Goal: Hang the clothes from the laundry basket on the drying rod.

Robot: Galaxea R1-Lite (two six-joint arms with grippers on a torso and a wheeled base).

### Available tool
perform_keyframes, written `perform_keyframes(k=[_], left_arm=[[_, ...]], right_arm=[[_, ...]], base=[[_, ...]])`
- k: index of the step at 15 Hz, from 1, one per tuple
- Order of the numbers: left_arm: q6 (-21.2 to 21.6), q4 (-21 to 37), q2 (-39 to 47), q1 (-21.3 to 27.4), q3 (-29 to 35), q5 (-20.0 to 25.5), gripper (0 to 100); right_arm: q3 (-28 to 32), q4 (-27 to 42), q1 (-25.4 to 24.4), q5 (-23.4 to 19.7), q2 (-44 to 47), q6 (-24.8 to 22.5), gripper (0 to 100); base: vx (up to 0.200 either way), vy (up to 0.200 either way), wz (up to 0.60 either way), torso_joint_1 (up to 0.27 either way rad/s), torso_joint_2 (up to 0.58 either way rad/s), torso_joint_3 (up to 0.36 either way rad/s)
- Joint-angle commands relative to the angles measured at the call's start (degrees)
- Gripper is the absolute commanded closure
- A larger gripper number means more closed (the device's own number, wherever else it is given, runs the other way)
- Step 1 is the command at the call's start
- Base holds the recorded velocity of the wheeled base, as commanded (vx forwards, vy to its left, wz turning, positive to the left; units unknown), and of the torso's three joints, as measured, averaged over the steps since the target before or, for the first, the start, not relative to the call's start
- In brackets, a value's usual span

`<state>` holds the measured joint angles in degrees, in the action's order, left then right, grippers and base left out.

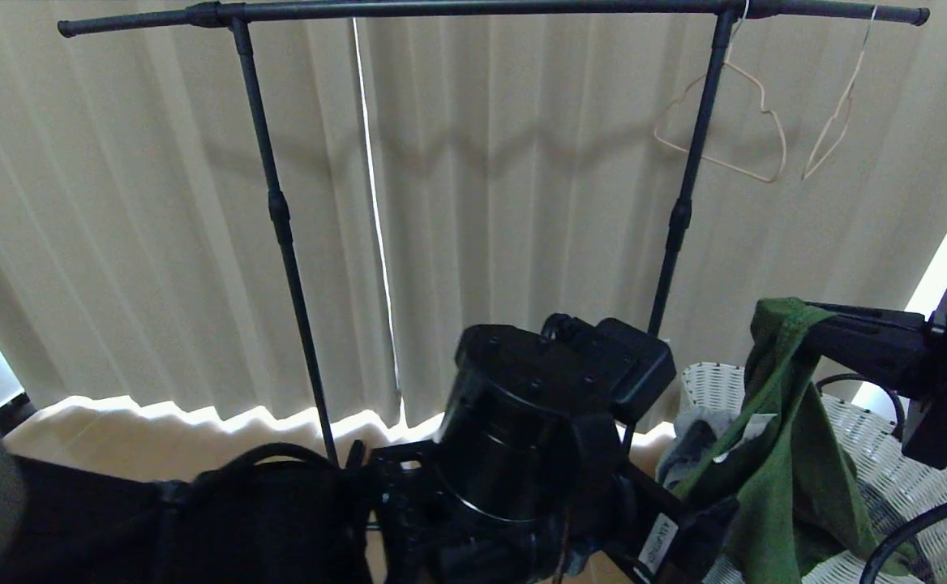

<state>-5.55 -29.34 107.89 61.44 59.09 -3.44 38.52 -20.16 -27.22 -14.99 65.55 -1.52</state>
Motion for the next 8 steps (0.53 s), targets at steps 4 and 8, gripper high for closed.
perform_keyframes(k=[4, 8], left_arm=[[-4.8, -0.2, 11.9, 0.1, 7.5, -6.0, 0], [-4.6, 1.0, 15.9, -1.1, 10.1, -10.7, 0]], right_arm=[[0.2, -0.1, 0.0, 0.0, -1.5, 0.3, 100], [0.2, 0.0, 0.0, 0.0, -2.4, 0.3, 100]], base=[[0.0, 0.0, 0.0, 0.0, 0.0, 0.0], [0.0, 0.0, 0.0, 0.0, 0.0, 0.0]])
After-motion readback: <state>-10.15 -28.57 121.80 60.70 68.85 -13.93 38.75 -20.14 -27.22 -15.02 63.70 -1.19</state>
